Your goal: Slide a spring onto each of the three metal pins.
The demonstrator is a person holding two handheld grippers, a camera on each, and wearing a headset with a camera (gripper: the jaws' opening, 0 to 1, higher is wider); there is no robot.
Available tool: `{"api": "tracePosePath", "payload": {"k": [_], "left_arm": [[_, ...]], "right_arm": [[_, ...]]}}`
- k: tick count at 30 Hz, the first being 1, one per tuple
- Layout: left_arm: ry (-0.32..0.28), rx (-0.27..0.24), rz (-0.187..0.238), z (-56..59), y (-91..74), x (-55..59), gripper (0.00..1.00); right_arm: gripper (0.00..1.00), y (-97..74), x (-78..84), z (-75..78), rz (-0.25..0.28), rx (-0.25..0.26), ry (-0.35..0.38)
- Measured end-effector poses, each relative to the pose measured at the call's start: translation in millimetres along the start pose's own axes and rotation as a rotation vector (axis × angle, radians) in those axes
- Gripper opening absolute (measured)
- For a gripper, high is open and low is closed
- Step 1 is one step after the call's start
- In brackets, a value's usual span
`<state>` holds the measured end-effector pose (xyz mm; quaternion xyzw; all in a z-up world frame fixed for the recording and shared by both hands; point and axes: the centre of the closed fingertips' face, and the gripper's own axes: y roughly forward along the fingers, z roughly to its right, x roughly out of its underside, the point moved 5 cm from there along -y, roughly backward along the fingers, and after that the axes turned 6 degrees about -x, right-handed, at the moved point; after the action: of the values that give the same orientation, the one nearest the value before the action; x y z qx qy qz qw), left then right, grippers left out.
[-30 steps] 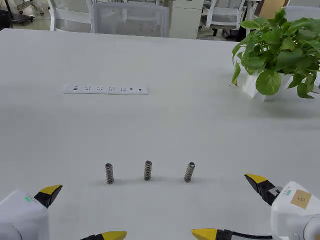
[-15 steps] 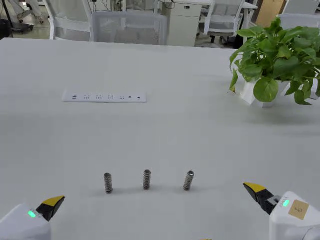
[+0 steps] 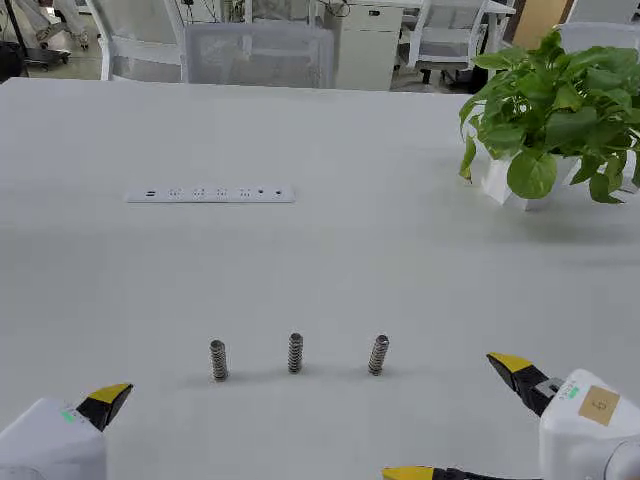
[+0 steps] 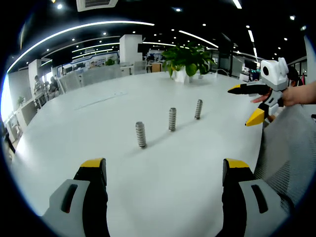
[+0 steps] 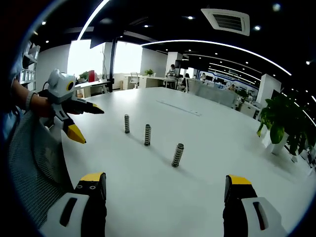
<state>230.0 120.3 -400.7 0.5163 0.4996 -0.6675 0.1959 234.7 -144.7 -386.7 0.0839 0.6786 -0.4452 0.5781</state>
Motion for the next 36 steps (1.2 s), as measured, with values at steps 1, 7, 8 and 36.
{"api": "tracePosePath", "payload": {"k": [1,7,8,36], "left_arm": [[0.008,0.001,-0.004,0.8,-0.2,0.9,0.97],[0.006,0.001,-0.008,0.0,0.5,1.7,0.97],[0.003,0.000,-0.006,-0.7,0.5,1.5,0.97],[-0.020,0.033,-0.010,4.9,1.9,3.1,0.96]], "right_arm": [[1.00,0.1,0.1,-0.1,0.000,0.001,-0.001],[1.00,0.4,-0.5,-0.6,0.001,-0.005,-0.009],[1.00,0.4,-0.7,-0.6,0.002,-0.005,-0.011],[1.00,1.4,7.1,-1.3,-0.043,-0.010,-0.008]]}}
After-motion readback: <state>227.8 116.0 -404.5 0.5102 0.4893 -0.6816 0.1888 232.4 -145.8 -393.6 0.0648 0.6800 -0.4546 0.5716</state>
